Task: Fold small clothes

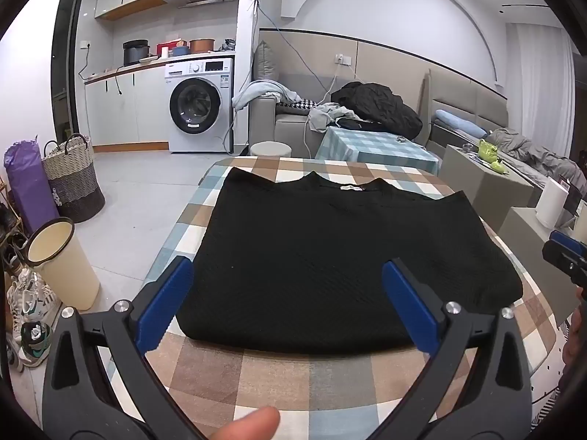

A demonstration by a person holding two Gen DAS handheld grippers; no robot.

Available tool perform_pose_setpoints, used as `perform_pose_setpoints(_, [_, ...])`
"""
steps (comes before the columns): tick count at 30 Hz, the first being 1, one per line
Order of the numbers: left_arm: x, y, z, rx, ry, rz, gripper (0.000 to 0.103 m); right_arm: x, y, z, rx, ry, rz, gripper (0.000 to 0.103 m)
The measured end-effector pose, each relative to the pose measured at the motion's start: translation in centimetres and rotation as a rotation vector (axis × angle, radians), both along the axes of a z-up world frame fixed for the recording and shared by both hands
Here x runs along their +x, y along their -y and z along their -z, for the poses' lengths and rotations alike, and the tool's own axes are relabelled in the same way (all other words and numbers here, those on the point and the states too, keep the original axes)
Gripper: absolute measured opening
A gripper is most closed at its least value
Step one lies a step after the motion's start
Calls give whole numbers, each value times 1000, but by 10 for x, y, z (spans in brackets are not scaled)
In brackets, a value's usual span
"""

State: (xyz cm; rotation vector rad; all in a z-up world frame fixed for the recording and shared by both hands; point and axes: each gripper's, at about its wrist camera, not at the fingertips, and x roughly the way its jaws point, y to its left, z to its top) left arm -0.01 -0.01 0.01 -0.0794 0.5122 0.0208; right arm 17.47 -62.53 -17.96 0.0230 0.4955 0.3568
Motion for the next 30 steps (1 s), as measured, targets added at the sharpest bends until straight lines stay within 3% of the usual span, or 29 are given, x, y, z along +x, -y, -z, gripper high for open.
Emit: perform_pose_setpoints(30, [-9,2,-5,-8,24,-3,102,-1,1,1,-13,7,8,103])
